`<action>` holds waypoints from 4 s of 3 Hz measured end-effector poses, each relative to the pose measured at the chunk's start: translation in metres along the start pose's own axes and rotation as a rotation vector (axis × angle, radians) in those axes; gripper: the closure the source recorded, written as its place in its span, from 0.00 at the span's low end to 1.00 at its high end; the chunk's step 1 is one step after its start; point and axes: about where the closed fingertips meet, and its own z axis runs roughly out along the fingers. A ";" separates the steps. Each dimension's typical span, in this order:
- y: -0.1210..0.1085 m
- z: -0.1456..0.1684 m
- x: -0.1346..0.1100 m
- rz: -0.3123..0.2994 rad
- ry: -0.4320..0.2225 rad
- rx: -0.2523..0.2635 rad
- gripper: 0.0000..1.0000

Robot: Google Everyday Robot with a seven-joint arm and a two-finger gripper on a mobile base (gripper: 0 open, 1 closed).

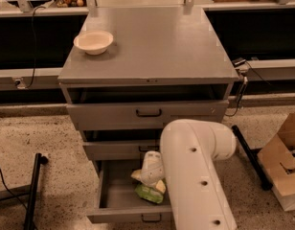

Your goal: Pick green rice chip bag from bottom drawer and place on counter

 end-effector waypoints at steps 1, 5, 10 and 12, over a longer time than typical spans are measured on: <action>0.005 0.026 0.007 -0.020 0.005 0.009 0.00; 0.027 0.085 0.015 0.020 -0.069 0.011 0.41; 0.046 -0.102 0.028 0.049 0.066 0.677 1.00; 0.067 -0.202 -0.003 -0.064 0.020 0.830 1.00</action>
Offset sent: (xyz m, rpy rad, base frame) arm 0.0242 -0.0159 -0.0585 0.0489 -0.0559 0.0823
